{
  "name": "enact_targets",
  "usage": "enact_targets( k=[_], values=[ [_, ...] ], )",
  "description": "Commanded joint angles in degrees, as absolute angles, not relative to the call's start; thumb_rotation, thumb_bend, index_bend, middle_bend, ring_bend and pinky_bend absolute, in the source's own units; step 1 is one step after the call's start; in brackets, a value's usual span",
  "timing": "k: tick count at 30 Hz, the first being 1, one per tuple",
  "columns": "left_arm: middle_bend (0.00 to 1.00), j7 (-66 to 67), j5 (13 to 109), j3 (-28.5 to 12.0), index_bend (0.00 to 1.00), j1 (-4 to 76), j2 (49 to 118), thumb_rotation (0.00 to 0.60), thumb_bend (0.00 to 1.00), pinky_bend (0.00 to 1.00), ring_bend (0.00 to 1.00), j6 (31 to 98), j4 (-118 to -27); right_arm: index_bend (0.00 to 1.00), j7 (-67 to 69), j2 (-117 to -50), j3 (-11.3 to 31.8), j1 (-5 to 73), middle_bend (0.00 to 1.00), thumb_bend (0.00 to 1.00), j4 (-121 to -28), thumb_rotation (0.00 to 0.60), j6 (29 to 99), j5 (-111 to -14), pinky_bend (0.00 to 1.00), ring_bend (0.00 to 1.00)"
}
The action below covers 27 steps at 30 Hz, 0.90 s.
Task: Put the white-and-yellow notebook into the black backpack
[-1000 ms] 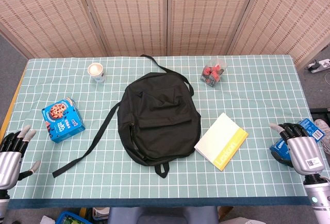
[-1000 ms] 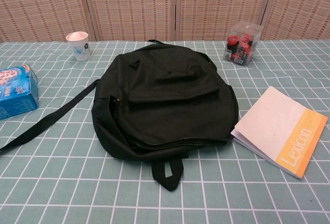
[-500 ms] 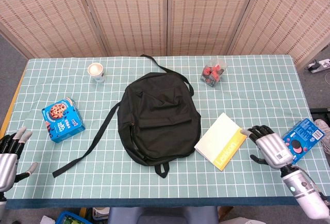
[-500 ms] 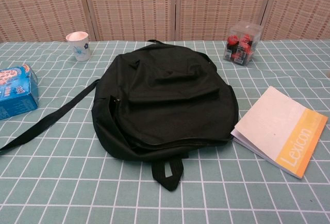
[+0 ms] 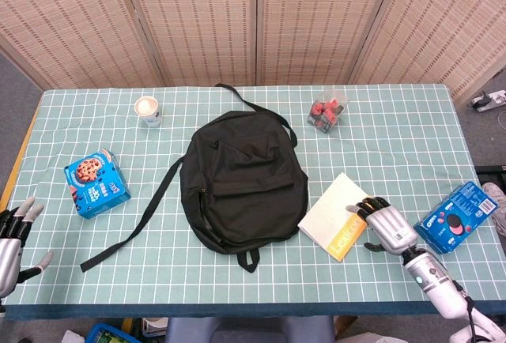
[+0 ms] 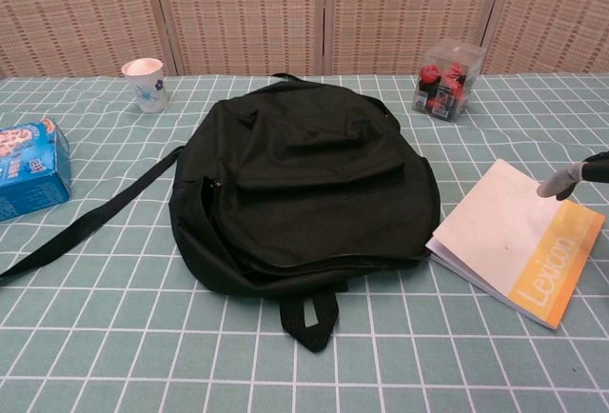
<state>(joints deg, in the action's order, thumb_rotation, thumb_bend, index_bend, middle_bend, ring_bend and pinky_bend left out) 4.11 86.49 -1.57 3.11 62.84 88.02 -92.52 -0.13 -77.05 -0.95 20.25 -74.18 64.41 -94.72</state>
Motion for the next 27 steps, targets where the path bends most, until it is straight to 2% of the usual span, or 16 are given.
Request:
enact_targets(
  k=[1, 14, 27],
  values=[
    [0.05, 4.0, 86.5, -1.5, 0.13, 3.1, 63.0, 0.6, 0.26, 0.07, 0.1, 88.0, -92.4, 0.25, 0.9, -79.3, -1.2, 21.0, 0.27, 0.03, -71.0, 0.6, 63.7, -94.3, 0.21, 0.17],
    [0.05, 3.6, 86.4, -1.3, 0.13, 2.7, 62.8, 0.6, 0.26, 0.07, 0.1, 87.7, -91.9, 0.26, 5.7, -86.8, -2.1, 22.6, 0.22, 0.03, -58.7, 0.6, 64.8, -94.9, 0.2, 0.08],
    [0.05, 3.4, 86.2, -1.5, 0.13, 2.8, 63.1, 0.6, 0.26, 0.07, 0.1, 87.4, -91.7, 0.26, 7.8, -89.9, -2.8, 23.5, 0.22, 0.03, -53.4, 0.6, 65.6, -95.1, 0.2, 0.08]
  ],
)
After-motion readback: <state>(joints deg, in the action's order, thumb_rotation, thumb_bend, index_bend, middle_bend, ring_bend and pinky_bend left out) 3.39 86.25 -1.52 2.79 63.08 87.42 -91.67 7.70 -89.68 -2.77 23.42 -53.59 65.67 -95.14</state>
